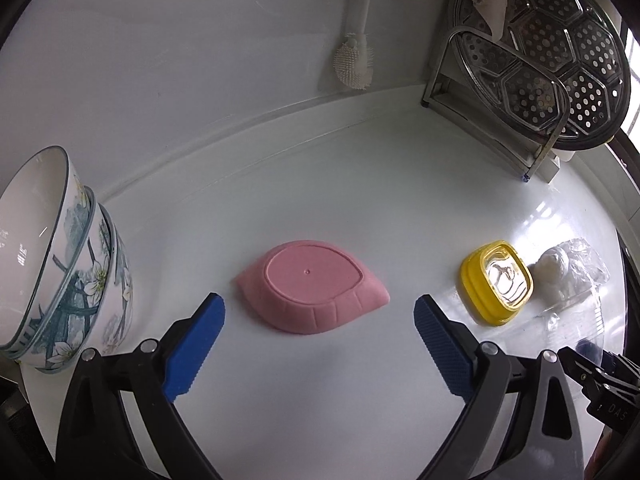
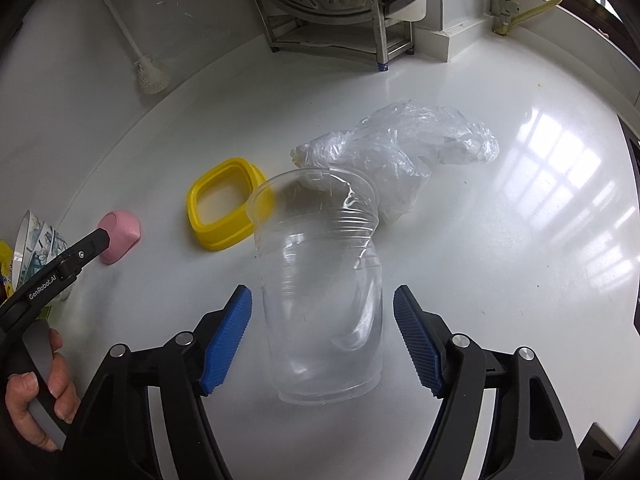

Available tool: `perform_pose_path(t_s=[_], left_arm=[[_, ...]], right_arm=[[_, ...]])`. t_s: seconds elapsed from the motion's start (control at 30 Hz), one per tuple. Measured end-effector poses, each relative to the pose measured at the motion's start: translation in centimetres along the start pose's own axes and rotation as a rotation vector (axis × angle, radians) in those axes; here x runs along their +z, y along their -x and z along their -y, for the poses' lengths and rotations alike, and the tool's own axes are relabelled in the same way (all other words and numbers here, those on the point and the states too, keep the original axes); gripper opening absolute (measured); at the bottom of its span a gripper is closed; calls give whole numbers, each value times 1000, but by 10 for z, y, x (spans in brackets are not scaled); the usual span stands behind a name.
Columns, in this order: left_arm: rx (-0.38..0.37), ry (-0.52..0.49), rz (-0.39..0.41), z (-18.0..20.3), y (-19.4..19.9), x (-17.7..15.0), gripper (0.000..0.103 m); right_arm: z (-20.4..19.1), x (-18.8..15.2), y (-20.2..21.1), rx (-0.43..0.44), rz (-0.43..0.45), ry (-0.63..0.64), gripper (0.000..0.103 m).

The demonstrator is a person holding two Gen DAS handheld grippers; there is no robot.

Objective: Collect trash
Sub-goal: 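Grasp the clear plastic cup with the right tool while the left tool approaches the pink dish, then close the left tool on the pink oval dish while the right tool holds the cup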

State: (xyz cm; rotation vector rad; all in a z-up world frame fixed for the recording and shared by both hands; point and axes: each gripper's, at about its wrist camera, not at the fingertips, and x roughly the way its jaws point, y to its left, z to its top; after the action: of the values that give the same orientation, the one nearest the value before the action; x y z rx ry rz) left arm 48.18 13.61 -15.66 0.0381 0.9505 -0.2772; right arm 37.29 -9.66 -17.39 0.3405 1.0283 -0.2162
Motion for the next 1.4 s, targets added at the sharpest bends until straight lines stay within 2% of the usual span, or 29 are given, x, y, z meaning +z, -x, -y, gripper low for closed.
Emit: perform_pose_path(t_s=[0.03, 0.13, 0.43, 0.67, 0.83, 1.1, 1.4], left_arm=[[5, 7, -2, -1, -3, 1, 94], [18, 27, -7, -6, -9, 5, 94], [60, 86, -30, -11, -29, 15, 94], [81, 85, -33, -2, -42, 17, 94], [72, 50, -25, 8, -41, 13, 89], [20, 5, -30, 23, -32, 2, 88], [-36, -16, -37, 30, -1, -16, 86]], right_arm=[[-1, 0, -1, 1, -2, 7, 56], [-1, -1, -2, 12, 3, 10, 54], [3, -3, 3, 20, 28, 6, 53], [7, -4, 4, 12, 31, -2, 53], [10, -7, 8, 5, 38, -4, 53], [16, -12, 11, 13, 42, -16, 53], [19, -18, 23, 28, 49, -16, 53]])
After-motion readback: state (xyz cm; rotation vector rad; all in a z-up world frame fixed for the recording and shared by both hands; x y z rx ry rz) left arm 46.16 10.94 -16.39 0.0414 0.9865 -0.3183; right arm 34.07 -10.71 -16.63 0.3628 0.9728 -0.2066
